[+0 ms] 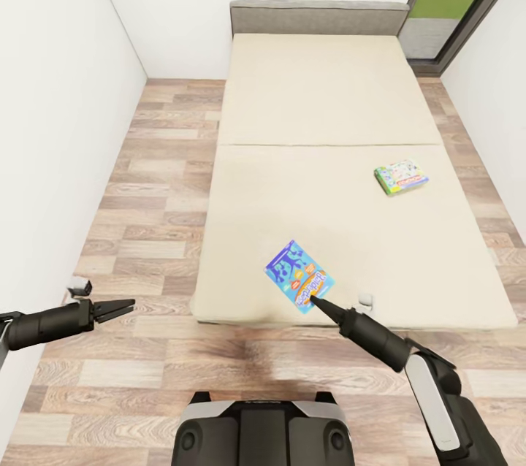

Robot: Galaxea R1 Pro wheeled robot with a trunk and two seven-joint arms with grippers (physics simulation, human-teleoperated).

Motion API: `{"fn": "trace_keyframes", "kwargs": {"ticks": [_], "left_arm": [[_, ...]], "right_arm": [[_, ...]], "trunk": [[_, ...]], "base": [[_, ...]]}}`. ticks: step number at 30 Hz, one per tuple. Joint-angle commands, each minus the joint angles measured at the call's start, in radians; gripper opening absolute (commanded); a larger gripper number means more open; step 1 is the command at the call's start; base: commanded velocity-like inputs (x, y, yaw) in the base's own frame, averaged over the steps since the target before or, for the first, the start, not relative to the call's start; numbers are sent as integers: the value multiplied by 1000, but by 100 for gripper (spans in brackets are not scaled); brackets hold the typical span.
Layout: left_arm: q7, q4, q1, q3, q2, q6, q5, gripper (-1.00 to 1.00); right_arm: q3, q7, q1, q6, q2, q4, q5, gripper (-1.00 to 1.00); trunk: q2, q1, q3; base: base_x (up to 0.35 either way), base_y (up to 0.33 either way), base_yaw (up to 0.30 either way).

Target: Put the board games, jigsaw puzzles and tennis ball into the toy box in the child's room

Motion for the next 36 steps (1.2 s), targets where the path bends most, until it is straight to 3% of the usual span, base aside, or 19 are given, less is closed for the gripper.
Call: {"fn": "trace_keyframes", "kwargs": {"ticks": [1,6,12,36], "left_arm": [[-3,0,0,-1,0,11,0,100],[-3,1,0,-33,-2,11,0,100],[-3,2,0,-45,-1,11,0,100],[0,3,0,-42,5,11,-1,100]], "right_arm": [[-1,9,3,6,0,-5,-4,-100],[-7,32,8,6,-4,-15,-4,-100],[-9,35,8,0,-14,-14,-4,-100],[-8,35,8,-38,-14,-19,-4,-100]], "trunk": [[-1,1,1],[-1,1,9],[-1,1,19],[-1,1,59]], "base": [[0,0,0],[0,0,0],[0,0,0],[0,0,0]]}}
